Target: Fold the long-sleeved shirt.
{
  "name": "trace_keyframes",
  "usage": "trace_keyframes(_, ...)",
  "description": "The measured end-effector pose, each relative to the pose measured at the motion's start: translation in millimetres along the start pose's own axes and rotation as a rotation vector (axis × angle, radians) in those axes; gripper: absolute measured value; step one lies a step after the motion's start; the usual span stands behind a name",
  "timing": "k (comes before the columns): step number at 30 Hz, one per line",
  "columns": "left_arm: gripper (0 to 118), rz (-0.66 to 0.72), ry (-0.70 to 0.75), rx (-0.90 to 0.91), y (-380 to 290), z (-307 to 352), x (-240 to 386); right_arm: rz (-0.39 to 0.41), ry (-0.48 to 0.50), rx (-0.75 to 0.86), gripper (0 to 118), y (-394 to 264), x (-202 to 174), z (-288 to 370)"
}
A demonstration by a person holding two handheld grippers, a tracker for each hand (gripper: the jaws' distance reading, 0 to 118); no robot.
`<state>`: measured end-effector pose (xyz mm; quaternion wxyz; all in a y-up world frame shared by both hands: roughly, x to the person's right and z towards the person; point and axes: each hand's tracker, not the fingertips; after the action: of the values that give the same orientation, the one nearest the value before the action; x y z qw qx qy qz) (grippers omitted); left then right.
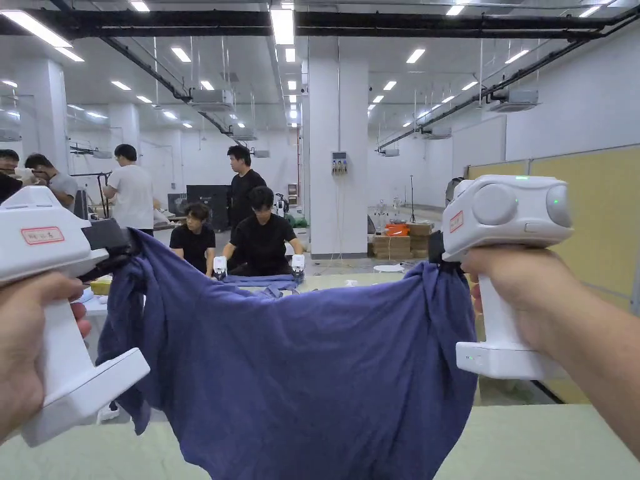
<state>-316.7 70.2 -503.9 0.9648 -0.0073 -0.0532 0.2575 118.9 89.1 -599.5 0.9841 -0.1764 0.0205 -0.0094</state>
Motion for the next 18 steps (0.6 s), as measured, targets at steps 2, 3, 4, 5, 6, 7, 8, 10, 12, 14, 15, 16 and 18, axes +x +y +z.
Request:
trace_keyframes(2,4,0.010,0.031,-0.003,1.5,-21.6,-11.1,-0.018,-0.011,0.000,8,12.5,-1.7,-18.1)
trace_keyframes(3,4,0.004,0.039,-0.005,1.2,-30.8,-15.9,-0.024,-0.013,0.003,8,13.8,-0.9,-25.6)
trace_keyframes(4,4,-0.003,0.051,-0.008,-0.8,-40.2,-21.4,-0.029,-0.022,0.001,8,14.9,-1.3,-35.0)
trace_keyframes(5,4,-0.019,0.068,-0.013,-4.9,-49.0,-26.9,-0.034,-0.030,-0.006,8,13.7,-1.4,-45.5)
trace_keyframes(6,4,-0.022,0.075,-0.008,-9.8,-56.6,-32.7,-0.032,-0.030,-0.013,8,11.6,-1.1,-55.4)
trace_keyframes(7,4,-0.016,0.086,-0.006,-16.4,-65.3,-40.0,-0.033,-0.030,-0.022,8,3.2,-0.5,-66.4)
trace_keyframes(8,4,-0.003,0.097,-0.014,-25.2,-74.8,-48.2,-0.033,-0.031,-0.035,8,-6.5,-0.4,-80.2)
trace_keyframes(10,4,0.031,0.126,-0.050,-45.1,-91.3,-64.0,-0.015,-0.033,-0.079,8,-32.3,-1.2,-107.9)
trace_keyframes(12,4,0.034,0.135,-0.087,-73.6,-104.9,-82.9,0.005,-0.023,-0.128,8,-69.6,-2.6,-137.4)
trace_keyframes(14,4,-0.003,0.160,-0.153,-114.2,-117.4,-106.9,0.030,-0.014,-0.209,8,-118.9,-4.3,-169.8)
trace_keyframes(15,4,-0.015,0.172,-0.181,-133.8,-120.8,-118.8,0.039,-0.008,-0.249,8,-143.5,-4.8,-186.8)
trace_keyframes(16,4,-0.011,0.182,-0.213,-156.4,-122.7,-133.5,0.045,0.000,-0.289,8,-170.9,-5.0,-200.8)
trace_keyframes(18,4,0.019,0.208,-0.289,-200.9,-121.1,-161.7,0.055,0.002,-0.374,8,-228.5,-5.9,-221.8)
